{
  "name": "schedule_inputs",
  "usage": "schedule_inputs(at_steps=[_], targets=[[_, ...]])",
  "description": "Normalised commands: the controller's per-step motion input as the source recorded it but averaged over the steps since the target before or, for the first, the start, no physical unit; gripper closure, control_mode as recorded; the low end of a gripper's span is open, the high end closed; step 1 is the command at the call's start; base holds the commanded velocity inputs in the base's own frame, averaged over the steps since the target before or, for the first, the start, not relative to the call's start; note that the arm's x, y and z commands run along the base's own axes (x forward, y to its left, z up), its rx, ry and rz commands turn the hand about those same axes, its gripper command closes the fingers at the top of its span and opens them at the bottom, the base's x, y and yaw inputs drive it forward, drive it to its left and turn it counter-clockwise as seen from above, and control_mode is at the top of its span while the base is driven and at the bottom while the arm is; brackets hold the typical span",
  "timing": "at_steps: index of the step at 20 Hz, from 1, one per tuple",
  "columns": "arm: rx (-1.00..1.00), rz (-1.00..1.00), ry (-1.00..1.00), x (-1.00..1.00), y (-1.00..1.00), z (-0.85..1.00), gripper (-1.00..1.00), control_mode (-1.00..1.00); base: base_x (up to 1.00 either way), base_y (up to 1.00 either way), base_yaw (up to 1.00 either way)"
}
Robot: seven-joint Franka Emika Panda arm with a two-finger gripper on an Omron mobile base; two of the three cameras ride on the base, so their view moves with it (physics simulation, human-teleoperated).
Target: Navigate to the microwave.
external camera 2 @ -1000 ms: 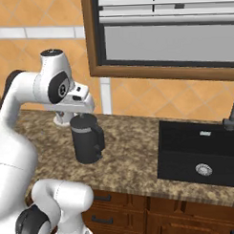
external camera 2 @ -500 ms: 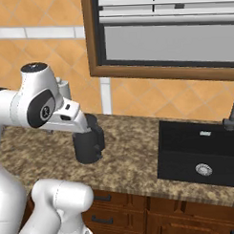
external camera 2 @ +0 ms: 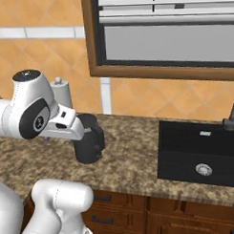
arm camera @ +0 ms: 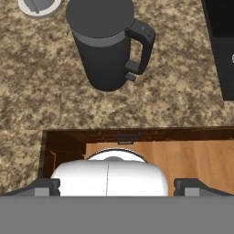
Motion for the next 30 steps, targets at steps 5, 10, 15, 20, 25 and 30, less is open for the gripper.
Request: schedule_inputs(at_steps=[5, 10, 15, 20, 25, 30], targets=[[0.00, 0.00, 0.00, 0.00, 0.00, 0.00, -1.00, -1.00, 0.00, 0.00, 0.00], [0.00, 0.00, 0.00, 0.00, 0.00, 0.00, -1.00, 1.00, 0.00, 0.00, 0.00], [0.00, 0.00, 0.00, 0.00, 0.00, 0.00, -1.00, 1.00, -0.18, 0.00, 0.00], [0.00, 0.00, 0.00, 0.00, 0.00, 0.00, -1.00, 1.00, -0.32, -0.25, -0.26], [0.00, 0.00, 0.00, 0.00, 0.00, 0.00, -1.00, 1.00, -0.12, -0.46, -0.64], [0.00, 0.00, 0.00, 0.00, 0.00, 0.00, -1.00, 1.00, 0.00, -0.40, -0.83]])
